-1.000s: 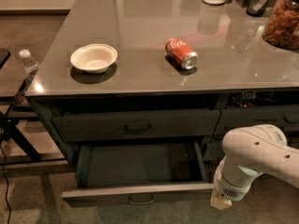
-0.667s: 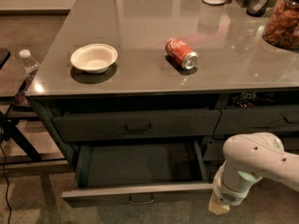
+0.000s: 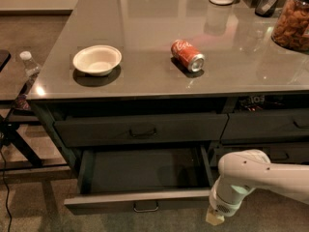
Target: Close middle drawer
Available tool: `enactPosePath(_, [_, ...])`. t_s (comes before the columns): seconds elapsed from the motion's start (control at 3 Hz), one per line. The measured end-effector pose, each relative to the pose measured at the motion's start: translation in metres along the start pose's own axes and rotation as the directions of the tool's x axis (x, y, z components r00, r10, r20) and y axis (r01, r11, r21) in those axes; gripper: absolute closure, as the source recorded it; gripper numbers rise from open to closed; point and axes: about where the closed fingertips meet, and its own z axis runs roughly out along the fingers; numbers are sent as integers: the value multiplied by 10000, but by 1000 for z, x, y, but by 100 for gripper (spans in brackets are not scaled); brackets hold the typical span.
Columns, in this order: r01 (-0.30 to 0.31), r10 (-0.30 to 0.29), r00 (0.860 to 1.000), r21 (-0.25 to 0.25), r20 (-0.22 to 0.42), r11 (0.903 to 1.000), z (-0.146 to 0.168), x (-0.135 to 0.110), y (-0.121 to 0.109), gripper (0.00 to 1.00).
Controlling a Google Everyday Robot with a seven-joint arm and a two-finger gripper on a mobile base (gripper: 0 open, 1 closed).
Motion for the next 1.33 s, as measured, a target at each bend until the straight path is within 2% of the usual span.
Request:
enactPosePath(0.67, [28, -27, 9999, -82, 139, 10000, 36, -20, -24, 100])
enactPosePath(1.33, [12, -12, 9998, 5, 176, 10000, 58, -42, -44, 100])
